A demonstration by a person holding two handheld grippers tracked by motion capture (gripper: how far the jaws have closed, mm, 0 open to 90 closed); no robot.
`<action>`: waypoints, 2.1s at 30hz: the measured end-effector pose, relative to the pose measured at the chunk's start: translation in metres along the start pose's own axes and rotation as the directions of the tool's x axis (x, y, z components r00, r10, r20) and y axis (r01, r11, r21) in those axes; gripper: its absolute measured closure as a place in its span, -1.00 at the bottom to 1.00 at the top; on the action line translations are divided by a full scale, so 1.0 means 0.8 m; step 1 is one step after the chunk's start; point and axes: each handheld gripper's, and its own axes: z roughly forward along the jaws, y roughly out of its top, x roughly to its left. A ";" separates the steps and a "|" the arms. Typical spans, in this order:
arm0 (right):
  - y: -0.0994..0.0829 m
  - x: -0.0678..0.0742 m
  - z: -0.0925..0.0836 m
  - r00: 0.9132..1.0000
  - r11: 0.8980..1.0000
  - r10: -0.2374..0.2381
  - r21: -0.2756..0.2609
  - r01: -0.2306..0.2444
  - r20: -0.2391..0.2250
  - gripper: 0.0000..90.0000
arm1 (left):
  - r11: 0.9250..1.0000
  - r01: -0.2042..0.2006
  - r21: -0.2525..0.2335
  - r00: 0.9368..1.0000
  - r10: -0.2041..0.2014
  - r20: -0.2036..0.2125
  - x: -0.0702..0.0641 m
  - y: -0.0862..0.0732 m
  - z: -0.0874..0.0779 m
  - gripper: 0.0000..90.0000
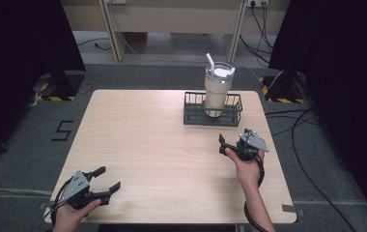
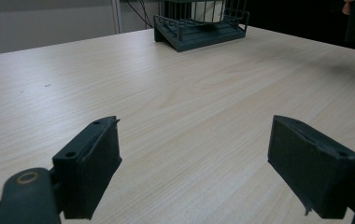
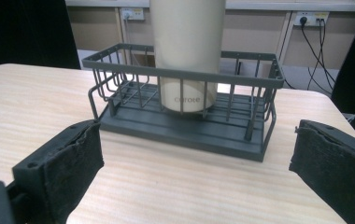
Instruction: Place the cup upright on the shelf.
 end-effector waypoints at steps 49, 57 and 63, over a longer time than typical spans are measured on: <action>-0.049 -0.026 -0.087 0.998 0.999 -0.023 0.038 0.021 0.056 -0.89 | 1.000 0.000 -0.002 1.000 0.000 -0.009 0.000 0.000 -0.001 -0.64; -0.062 -0.034 -0.103 0.997 0.999 -0.015 0.043 0.012 0.076 -0.88 | 1.000 -0.001 -0.002 1.000 0.001 -0.009 0.000 0.000 -0.001 -0.64; -0.070 -0.036 -0.112 0.996 0.999 0.001 0.034 -0.004 0.087 -0.87 | 1.000 -0.005 -0.001 1.000 0.005 -0.008 0.000 0.000 -0.001 -0.64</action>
